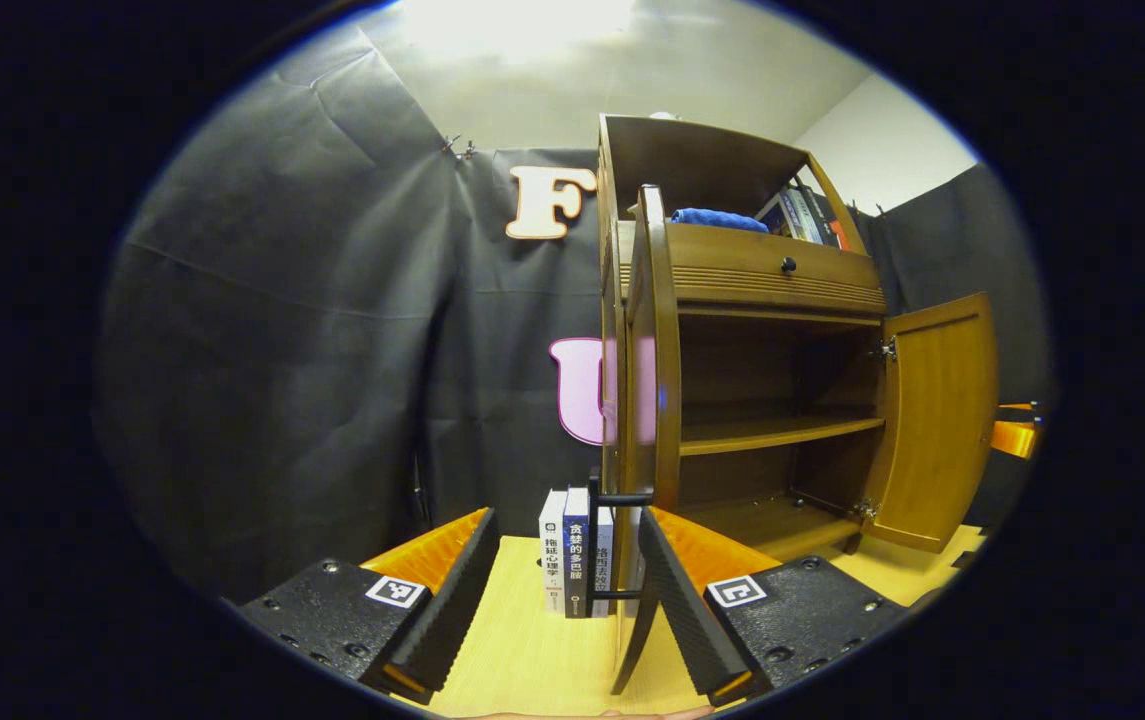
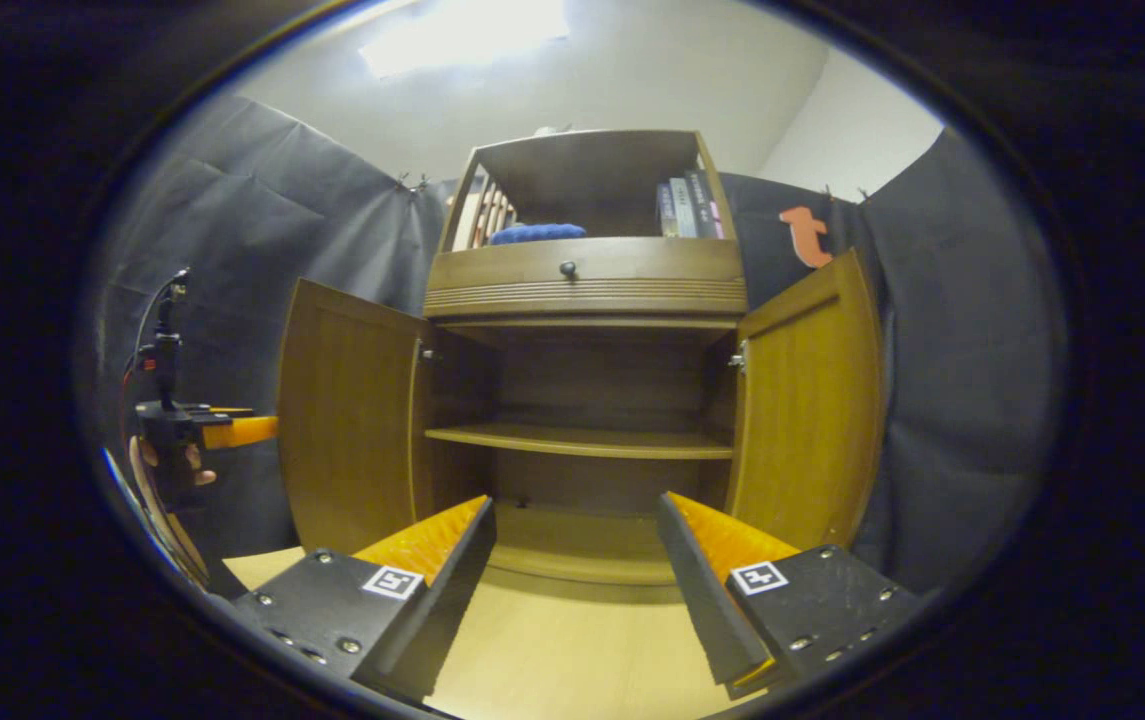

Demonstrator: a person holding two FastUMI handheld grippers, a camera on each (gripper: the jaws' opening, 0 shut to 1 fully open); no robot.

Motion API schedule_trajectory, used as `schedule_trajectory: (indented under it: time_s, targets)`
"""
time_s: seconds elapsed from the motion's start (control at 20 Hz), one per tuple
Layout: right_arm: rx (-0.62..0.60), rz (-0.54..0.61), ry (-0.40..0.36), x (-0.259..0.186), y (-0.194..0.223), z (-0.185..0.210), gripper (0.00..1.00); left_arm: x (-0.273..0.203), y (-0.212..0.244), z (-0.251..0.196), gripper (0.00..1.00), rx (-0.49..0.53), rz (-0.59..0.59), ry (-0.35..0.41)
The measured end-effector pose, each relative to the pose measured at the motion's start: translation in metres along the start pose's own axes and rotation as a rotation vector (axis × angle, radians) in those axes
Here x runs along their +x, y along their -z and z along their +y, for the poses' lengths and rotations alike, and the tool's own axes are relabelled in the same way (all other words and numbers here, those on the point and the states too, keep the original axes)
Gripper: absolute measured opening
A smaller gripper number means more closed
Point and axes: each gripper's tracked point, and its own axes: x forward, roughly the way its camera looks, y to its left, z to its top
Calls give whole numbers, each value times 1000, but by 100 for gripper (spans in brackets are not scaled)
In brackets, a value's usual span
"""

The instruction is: Open the right door of the double-door shoe cabinet with the right hand, and open the left door with the left hand.

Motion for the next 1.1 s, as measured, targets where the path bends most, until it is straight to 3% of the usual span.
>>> schedule_trajectory:
  time_s: [0.15,0.25,0.4,0.55,0.7,0.8,0.85,0.95,1.0,1.1]
  targets:
    - [34,-10,3,-7,-9,13,94,-8,-6,-43,86,-27,-3,88]
    - [59,-2,-15,-6,-8,22,96,-8,-4,-74,98,-4,12,132]
    - [54,4,-1,-3,-8,20,94,-5,-7,-113,98,45,-9,168]
    - [80,-5,90,7,-7,-3,96,10,-3,-148,99,53,-20,208]
    - [122,-17,146,11,-4,-20,94,37,9,-154,99,69,-16,134]
    - [143,-39,191,16,-3,-38,94,57,21,-163,99,73,-5,124]
    - [144,-51,216,19,-3,-46,99,66,29,-169,99,61,6,133]
    - [127,-67,252,28,-4,-57,93,83,36,-179,97,34,10,152]
    - [111,-70,264,34,-2,-60,96,92,40,-186,100,26,15,166]
    - [85,-75,271,48,1,-61,93,103,51,-203,97,30,20,223]
